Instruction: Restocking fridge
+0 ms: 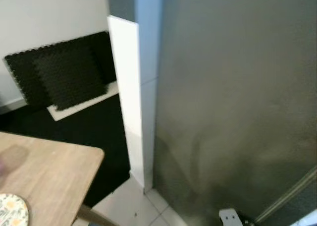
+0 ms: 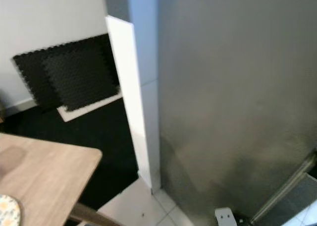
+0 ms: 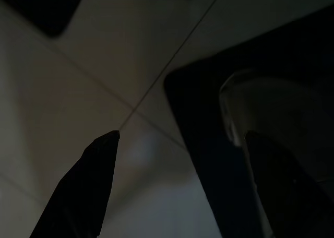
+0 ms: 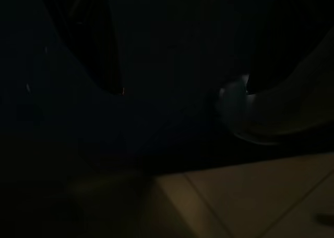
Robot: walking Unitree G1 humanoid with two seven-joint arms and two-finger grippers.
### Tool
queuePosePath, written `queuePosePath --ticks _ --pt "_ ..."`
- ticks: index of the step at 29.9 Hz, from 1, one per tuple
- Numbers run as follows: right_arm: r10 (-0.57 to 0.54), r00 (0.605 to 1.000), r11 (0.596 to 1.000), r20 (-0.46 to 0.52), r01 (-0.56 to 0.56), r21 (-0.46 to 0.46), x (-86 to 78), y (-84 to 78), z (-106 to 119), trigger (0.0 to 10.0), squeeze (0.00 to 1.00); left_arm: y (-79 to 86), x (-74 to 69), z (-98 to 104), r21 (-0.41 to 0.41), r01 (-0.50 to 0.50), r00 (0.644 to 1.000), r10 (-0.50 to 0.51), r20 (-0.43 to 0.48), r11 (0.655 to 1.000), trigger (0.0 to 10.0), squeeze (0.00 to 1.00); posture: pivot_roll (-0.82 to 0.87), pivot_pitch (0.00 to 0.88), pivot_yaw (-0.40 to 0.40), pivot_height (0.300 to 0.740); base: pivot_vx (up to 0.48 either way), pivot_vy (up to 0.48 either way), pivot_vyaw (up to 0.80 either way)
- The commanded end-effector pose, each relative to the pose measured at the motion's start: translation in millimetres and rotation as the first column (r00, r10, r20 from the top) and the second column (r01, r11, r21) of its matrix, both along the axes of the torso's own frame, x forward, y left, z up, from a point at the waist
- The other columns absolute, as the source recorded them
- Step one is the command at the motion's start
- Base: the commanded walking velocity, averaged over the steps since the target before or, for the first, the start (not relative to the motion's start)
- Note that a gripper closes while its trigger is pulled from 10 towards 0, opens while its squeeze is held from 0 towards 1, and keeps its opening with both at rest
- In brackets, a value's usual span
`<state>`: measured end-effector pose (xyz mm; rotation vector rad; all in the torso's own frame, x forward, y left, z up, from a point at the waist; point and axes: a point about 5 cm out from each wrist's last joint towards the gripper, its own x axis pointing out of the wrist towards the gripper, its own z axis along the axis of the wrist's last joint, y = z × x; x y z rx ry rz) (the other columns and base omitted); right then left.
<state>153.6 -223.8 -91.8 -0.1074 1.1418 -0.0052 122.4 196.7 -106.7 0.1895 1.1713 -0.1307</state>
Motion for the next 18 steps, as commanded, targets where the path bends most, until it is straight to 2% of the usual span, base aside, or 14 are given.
queuePosePath --ticks 1,18 --pt "-0.019 1.0 1.0 -0.014 0.019 0.006 -4.0 1.9 -2.1 10.0 0.0 2.4 -3.9 -0.9 0.005 0.013 1.0 -0.013 -0.021 1.0 10.0 0.0 -0.04 0.0 -0.007 0.74 0.0 0.0 -0.77" --pt "-0.026 0.999 1.0 -0.031 0.026 -0.003 -13.3 -7.5 -3.2 10.0 0.0 2.7 -4.1 -1.0 0.01 0.025 0.999 -0.024 -0.025 1.0 10.0 0.0 -0.04 0.0 -0.003 0.74 0.0 0.0 -0.77"
